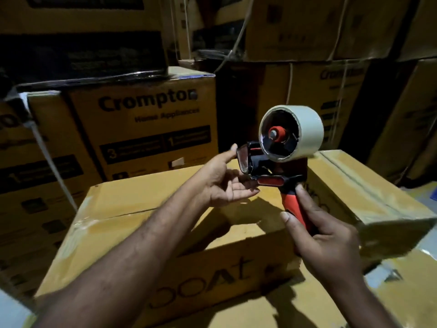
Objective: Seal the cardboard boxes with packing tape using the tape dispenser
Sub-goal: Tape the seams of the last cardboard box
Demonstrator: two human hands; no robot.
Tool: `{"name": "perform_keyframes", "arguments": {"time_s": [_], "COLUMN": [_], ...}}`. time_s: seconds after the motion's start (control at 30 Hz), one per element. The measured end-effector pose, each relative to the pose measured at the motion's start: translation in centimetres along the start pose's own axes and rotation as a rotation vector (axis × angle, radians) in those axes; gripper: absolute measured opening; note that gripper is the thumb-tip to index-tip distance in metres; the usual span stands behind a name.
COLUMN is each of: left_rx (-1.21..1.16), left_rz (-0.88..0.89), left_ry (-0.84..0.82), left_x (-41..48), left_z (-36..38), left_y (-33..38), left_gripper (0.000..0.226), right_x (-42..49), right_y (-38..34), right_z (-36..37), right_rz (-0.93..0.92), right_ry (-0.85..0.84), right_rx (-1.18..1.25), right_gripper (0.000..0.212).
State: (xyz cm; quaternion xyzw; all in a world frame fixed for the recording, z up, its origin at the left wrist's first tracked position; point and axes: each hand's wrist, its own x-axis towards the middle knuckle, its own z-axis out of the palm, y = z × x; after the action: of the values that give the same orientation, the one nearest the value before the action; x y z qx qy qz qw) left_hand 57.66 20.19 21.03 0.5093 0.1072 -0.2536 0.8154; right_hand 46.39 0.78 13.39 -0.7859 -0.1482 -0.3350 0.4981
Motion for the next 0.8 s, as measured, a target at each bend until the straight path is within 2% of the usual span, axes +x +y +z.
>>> {"name": "perform_keyframes", "arguments": {"time_s": [0.1,0.17,0.33,0.4,0.53,0.63,0.8], "left_rx": [0.02,0.072,0.415,0.485,0.447,0.387,0.573], "left_rz": [0.027,0.064,0.162,0.161,0.078,0.023,0.143], "left_ry": [-0.019,0.016,0.108,0.15,0.156,0.137,0.21], "left_x": [3.3,5.1,9.9,11.6,14.2,15.5,18.5], "left_z": [3.4,5.2,7.1,7.4,6.9,6.5,5.5], "left_y": [0.3,0.7,2.6,3.5,5.3,6.6,8.1], "left_gripper": [0.023,0.008,0.014,0.009,0.004,0.008,0.008], "right_x": [2.4,3.9,7.1,8.2,10.1,11.6,13.4], "right_y": [2.5,4.3,7.8,9.1,10.8,11.4,12.1], "right_z": [-2.9,-4.6,-7.0,-7.0,-6.1,-5.1,-2.7], "right_rz": [-0.029,-0.038,-0.039,-0.04,-0.092,-0.109,-0.065], "right_ry": [0.011,0.002,-0.052,-0.079,-0.077,-0.07,-0.089], "right_rx": [-0.056,-0.085,-0.107,-0.117,-0.16,-0.142,-0.139], "right_gripper": [0.063,0.063,0.061,0.06,0.06,0.059,0.063]}}
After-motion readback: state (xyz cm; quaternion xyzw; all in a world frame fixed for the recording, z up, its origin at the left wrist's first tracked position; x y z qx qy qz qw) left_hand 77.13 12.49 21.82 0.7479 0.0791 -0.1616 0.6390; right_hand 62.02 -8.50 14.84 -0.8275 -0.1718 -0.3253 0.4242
